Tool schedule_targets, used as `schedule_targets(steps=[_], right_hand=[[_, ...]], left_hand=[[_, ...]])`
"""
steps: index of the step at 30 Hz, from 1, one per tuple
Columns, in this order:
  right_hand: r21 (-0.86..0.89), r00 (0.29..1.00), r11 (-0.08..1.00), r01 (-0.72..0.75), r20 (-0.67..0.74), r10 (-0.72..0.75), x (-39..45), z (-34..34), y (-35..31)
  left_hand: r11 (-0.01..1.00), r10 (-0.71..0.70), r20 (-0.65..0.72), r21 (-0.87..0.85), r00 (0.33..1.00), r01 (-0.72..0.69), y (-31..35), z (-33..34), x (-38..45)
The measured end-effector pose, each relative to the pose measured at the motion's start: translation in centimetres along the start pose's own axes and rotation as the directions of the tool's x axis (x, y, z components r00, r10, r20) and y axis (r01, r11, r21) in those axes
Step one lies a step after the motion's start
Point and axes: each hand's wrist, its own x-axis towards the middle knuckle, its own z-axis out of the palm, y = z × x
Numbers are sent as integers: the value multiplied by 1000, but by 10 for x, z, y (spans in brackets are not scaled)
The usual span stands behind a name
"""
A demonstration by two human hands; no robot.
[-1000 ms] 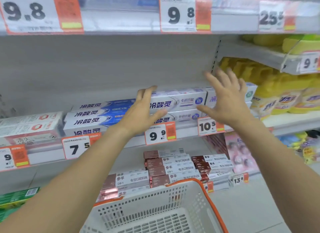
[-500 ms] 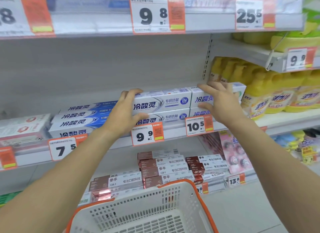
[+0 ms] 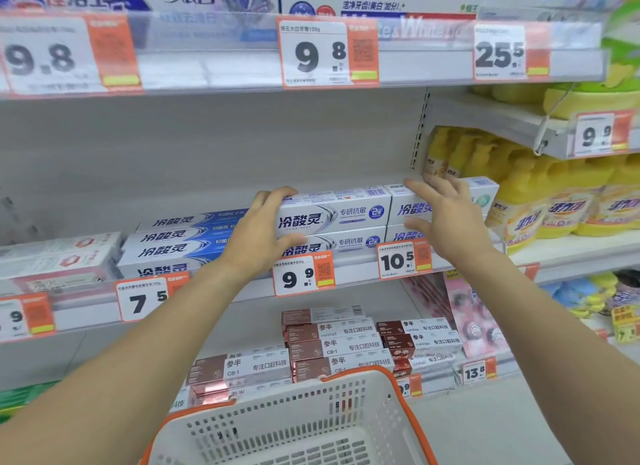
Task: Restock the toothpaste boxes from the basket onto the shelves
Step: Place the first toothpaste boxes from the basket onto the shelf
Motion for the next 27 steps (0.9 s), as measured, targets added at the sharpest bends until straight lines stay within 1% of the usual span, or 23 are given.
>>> schedule_targets(steps=[6,8,11,13,15,16,18,20,21,22,23,24,25,27], right_hand=[[-42,999,999,31,22,-30,-2,-3,-4],[-63,999,997,49,-13,-50,-7,-6,-6],[0,984,998,57,-172,-56,-22,-16,-16],[80,962,991,104,-262,-80,-38,-18,-31],[159,956,973,171,-265,-124,-57,-15,-54],[187,958,961,203,-239,-156,-66,-11,-69],[239,961,935,261,-153,-229,-81,1,-104],[292,949,907,302,-5,-315,-94,18,-140],[322,927,893,314,101,-362,-102,26,-160],[334,885,884,327,221,-410,-112,36,-179],[329,823,877,349,340,-455,-124,45,-195],[323,752,870,372,445,-486,-138,54,-211],[330,687,863,382,524,-504,-154,63,-226],[372,598,850,373,604,-527,-186,83,-255]], left_hand=[[1000,14,44,-20,999,-13,-3,0,0],[999,27,27,-21,999,-26,-4,-2,-4],[997,55,-118,-51,991,-61,-2,-12,-21],[993,95,-227,-46,969,-108,-4,-21,-42],[991,113,-299,-32,947,-128,-9,-30,-71],[991,121,-317,-20,941,-134,-12,-34,-86],[990,139,-306,27,942,-138,-22,-42,-118],[987,148,-223,89,964,-131,-37,-53,-152],[988,116,-139,122,983,-100,-46,-61,-171],[985,51,-30,165,998,-45,-56,-69,-190],[975,-31,87,222,996,11,-66,-75,-210],[958,-123,194,280,973,65,-78,-80,-229],[937,-215,283,329,935,116,-90,-84,-249],[903,-352,388,382,852,199,-113,-88,-285]])
